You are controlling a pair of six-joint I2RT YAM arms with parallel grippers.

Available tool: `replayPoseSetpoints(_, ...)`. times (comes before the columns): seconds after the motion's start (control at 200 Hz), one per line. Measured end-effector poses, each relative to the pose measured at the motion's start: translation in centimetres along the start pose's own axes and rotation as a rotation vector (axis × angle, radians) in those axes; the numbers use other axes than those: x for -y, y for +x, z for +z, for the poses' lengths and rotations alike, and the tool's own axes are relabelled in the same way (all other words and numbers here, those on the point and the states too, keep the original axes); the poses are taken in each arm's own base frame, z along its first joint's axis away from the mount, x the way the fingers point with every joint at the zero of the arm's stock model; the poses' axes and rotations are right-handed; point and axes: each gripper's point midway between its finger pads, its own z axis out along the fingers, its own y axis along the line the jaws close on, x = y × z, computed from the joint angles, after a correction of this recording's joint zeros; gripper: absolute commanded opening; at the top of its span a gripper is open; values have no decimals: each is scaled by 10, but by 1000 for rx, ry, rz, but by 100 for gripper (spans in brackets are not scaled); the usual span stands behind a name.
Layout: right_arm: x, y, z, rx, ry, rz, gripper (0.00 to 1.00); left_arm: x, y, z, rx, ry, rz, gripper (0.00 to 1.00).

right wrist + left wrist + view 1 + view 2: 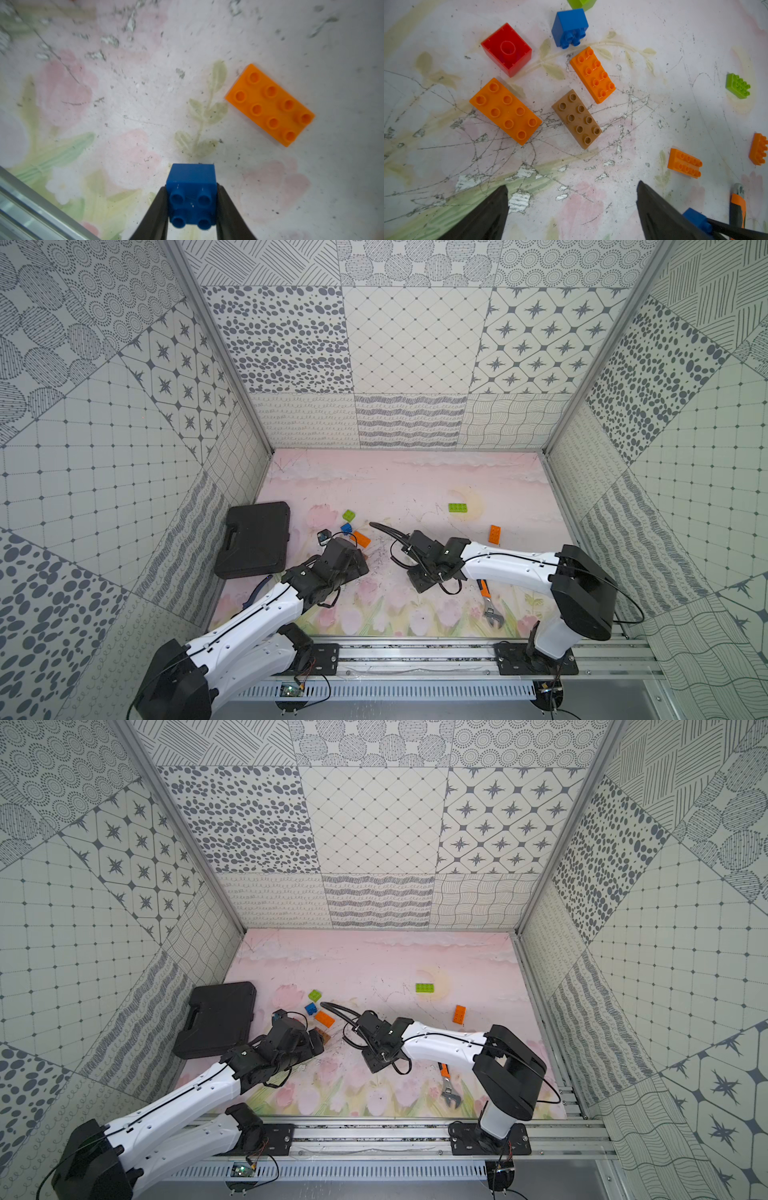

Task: Assemble the number 5 with lego
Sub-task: Pick up the lego brick from the center of the board, then assemble the lego brick with the lego brick.

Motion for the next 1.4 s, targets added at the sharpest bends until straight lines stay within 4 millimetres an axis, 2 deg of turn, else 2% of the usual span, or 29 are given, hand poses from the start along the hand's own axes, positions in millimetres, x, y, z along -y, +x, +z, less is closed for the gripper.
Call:
replayPoseSetpoints(0.125,31,-28,-20,108,-7,212,31,13,0,8,-33,18,20,99)
replayPoseSetpoints(0.195,48,-36,-18,119,6,316,31,24,1,13,-57,48,31,99)
replayPoseSetpoints(0.26,55,-34,-10,99,21,371,31,35,2,18,-82,86,39,99)
replayPoseSetpoints(0.5,59,-12,25,-24,79,458,29,76,7,33,-171,207,82,99)
replayPoseSetpoints(0.655,57,-21,27,-24,82,474,28,89,10,38,-200,260,102,99)
replayPoseSetpoints(0.906,56,-25,33,-35,88,493,29,99,12,38,-213,305,122,99)
replayPoseSetpoints(1.401,54,-28,42,-74,119,488,29,100,14,42,-221,307,124,99)
